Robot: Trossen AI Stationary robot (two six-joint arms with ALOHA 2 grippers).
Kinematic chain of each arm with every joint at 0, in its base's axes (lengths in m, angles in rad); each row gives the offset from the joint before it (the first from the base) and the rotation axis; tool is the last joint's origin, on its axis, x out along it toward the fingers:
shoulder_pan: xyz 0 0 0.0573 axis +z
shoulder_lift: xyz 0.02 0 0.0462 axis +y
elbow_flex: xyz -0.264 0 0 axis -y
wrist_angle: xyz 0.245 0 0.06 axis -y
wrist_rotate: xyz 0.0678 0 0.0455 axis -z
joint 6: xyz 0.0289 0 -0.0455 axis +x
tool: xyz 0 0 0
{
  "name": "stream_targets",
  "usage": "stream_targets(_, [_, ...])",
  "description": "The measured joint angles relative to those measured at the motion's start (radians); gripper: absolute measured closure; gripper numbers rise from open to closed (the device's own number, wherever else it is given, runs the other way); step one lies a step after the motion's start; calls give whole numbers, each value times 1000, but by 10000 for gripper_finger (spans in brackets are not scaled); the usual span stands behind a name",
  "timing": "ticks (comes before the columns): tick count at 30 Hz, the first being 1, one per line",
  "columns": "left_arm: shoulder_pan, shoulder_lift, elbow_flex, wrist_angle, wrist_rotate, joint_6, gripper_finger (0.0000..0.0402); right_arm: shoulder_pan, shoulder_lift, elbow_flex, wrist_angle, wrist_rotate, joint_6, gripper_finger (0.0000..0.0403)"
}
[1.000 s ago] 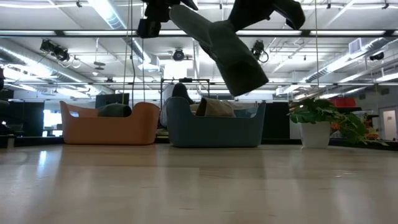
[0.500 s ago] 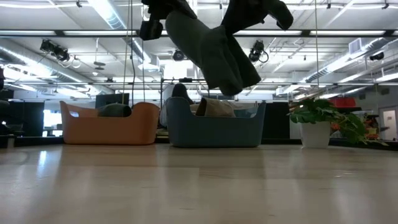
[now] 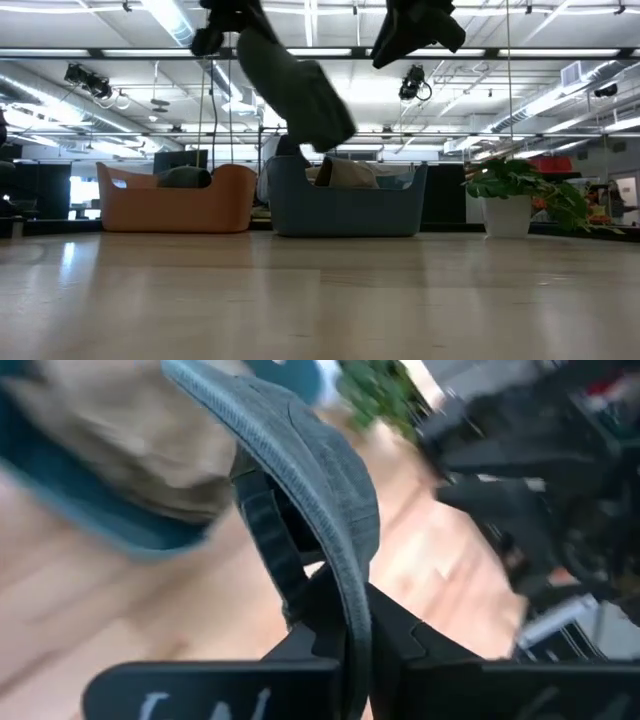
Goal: Pick & Place hat
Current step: Put the gray cap into the orange bin
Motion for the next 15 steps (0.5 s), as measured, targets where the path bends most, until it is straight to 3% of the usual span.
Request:
stream_targets(3, [46, -76, 0, -93, -65, 0, 389, 7, 0, 0, -29, 16, 79, 291])
stream_targets(9, [160, -219, 0, -270, -240, -27, 387, 7, 0, 0, -59, -49, 188, 296])
stream_targets(15, [285, -281, 0, -385, -300, -40, 390, 6, 0, 0, -53, -71, 185, 300])
